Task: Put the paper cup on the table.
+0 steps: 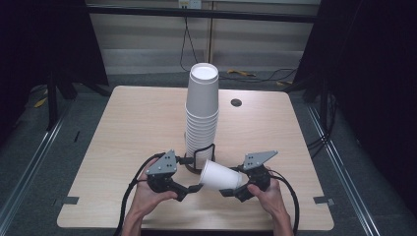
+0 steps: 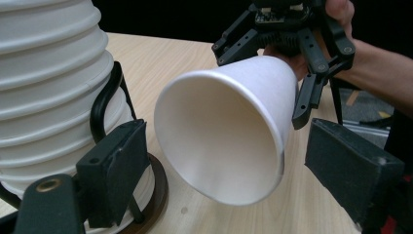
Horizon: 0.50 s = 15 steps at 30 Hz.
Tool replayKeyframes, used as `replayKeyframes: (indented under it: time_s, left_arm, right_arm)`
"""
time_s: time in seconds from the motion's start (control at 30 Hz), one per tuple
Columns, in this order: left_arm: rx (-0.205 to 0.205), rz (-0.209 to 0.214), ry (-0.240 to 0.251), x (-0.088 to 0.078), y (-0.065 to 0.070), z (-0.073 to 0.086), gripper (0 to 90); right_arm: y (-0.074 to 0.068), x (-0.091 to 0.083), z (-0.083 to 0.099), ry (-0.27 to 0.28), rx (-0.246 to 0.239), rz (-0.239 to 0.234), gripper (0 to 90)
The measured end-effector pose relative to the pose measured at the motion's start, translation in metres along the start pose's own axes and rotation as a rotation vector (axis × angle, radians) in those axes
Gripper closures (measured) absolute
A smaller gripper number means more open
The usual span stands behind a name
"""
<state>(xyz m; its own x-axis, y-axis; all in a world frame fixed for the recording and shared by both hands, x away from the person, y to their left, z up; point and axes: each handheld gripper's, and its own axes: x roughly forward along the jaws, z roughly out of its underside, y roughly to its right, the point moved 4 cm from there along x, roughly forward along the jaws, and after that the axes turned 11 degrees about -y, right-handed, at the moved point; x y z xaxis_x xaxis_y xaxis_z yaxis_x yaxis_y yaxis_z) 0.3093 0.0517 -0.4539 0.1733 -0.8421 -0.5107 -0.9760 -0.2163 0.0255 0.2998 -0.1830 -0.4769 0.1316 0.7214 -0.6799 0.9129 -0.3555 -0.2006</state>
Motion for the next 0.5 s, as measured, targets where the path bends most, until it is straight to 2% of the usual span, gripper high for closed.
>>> replayKeyframes:
  time_s: [0.07, 0.17, 0.33, 0.47, 0.5]
  left_arm:
    - [-0.008, 0.008, 0.007, 0.0001, -0.0003, 0.0014, 15.6]
    - [-0.02, 0.017, 0.014, 0.0016, -0.0004, 0.0027, 15.5]
    - [-0.037, 0.023, 0.029, 0.0037, -0.0012, 0.0034, 15.5]
    - [-0.069, 0.018, 0.043, 0.0053, -0.0035, 0.0053, 15.4]
    - [-0.073, 0.028, 0.046, 0.0061, -0.0039, 0.0055, 15.1]
  right_arm:
    - [0.0008, 0.0009, 0.0025, 0.04, -0.003, -0.002, 21.6]
    - [0.0008, 0.0026, 0.005, 0.069, -0.003, -0.005, 21.7]
    - [-0.0008, 0.004, 0.003, 0.1, -0.018, -0.01, 21.7]
    - [-0.0024, 0.0043, 0.0022, 0.114, -0.029, -0.018, 21.7]
    - [-0.0027, 0.0045, 0.0021, 0.117, -0.033, -0.019, 21.7]
